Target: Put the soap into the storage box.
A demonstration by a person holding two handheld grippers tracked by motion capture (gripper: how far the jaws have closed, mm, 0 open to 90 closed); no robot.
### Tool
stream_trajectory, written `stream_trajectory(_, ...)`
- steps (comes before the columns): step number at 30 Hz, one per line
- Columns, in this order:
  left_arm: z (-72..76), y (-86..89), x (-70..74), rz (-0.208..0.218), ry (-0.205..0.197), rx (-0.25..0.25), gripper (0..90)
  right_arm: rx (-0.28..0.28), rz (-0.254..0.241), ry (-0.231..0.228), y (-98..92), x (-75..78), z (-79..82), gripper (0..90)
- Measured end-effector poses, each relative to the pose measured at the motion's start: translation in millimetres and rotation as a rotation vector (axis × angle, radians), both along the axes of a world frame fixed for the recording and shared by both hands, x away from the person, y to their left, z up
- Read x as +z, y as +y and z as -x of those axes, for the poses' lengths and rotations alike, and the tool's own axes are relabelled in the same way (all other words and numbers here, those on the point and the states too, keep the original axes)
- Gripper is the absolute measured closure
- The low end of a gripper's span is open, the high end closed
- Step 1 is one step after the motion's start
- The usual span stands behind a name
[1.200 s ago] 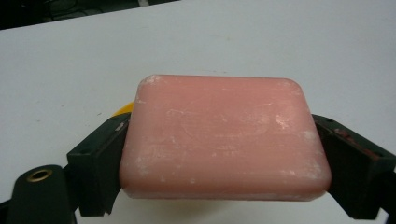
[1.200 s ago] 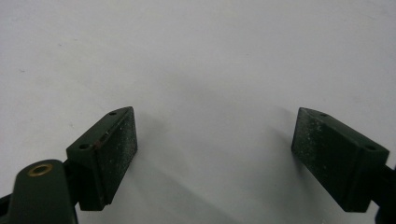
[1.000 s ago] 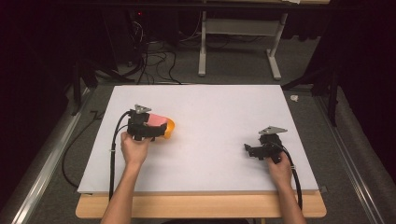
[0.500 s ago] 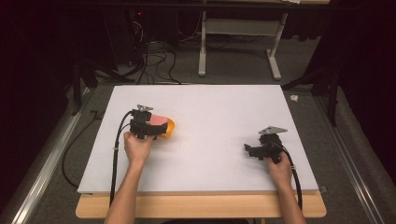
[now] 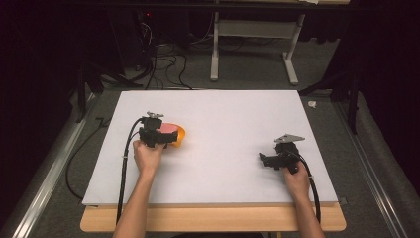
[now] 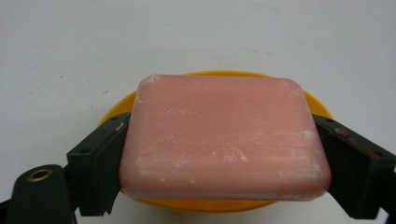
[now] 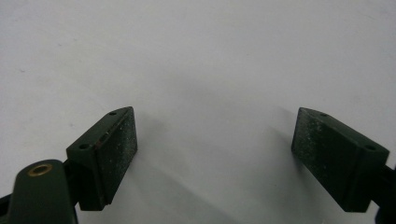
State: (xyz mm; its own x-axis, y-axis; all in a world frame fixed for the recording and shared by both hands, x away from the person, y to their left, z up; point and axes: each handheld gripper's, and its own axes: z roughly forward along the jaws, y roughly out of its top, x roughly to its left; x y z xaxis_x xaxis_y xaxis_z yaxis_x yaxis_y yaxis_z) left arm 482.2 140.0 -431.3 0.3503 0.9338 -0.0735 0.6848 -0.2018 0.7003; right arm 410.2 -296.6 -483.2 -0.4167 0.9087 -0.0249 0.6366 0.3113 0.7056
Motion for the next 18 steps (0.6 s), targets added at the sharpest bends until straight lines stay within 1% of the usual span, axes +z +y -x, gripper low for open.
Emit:
stream_trajectory(11, -3.2, -1.1, -5.3, -0.001, 0.011, 0.011, 13.6, 0.0, 0.0, 0.0, 0.0, 0.0, 0.0, 15.0)
stream_trajectory(14, -4.0, -1.2, -7.2, 0.005, 0.015, 0.014, 13.6, -0.001, -0.001, 0.001, 0.1, 0.0, 0.1, 14.9)
stream_trajectory(18, -4.5, -1.4, -8.6, 0.001, 0.019, 0.015, 13.6, 0.0, 0.0, 0.0, 0.0, 0.0, 0.0, 14.9)
